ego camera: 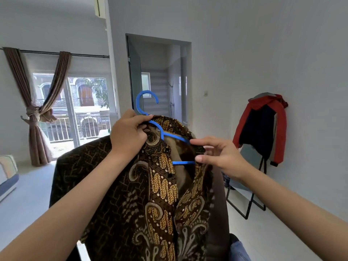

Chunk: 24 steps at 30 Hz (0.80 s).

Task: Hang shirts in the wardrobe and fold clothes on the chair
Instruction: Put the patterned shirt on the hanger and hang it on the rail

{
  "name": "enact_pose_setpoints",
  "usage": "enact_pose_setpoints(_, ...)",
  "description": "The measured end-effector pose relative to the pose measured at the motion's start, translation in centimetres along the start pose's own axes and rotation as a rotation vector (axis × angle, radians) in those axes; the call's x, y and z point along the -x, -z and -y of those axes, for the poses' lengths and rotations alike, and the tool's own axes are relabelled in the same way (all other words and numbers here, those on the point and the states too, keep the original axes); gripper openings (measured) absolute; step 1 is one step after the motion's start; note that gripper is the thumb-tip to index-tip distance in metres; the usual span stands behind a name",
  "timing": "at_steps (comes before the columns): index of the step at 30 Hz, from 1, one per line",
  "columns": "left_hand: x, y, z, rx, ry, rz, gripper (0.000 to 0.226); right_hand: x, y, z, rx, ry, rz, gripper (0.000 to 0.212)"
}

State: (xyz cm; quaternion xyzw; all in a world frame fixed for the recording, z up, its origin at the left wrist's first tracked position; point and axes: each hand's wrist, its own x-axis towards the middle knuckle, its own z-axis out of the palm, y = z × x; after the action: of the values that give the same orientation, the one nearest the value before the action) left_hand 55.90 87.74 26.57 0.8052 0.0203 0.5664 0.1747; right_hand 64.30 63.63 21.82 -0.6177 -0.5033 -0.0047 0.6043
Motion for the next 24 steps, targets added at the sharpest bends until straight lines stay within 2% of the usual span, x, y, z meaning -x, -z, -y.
enact_pose_setpoints(2, 0.0, -0.4, -0.9, 0.045, 0.023, -0.014, 0.042, 0.1, -1.8, -0.3, -0.116, -0.028, 0.048, 0.043)
enact_pose_setpoints(9, -0.6, -0.7, -1.6, 0.188, 0.119, 0.050, 0.039, 0.1, -4.1, -0.6, -0.111, -0.088, 0.117, 0.040)
enact_pose_setpoints(13, -0.3, -0.2, -0.5, 0.277, 0.157, 0.141, 0.043, -0.4, -3.0, 1.4, -0.061, -0.009, 0.020, 0.029)
enact_pose_setpoints(17, 0.5, 0.0, -0.4, 0.383, 0.129, 0.235, 0.047, -2.4, -2.5, 3.5, 0.159, 0.151, -0.210, 0.014)
enact_pose_setpoints(20, 1.0, 0.0, -1.0, 0.448, 0.092, 0.305, 0.044, -5.0, -2.5, 4.2, 0.332, 0.240, -0.333, 0.019)
enact_pose_setpoints(24, 1.4, -0.1, -1.2, 0.496, 0.041, 0.339, 0.043, -7.8, -2.7, 5.5, 0.279, 0.210, -0.315, 0.028)
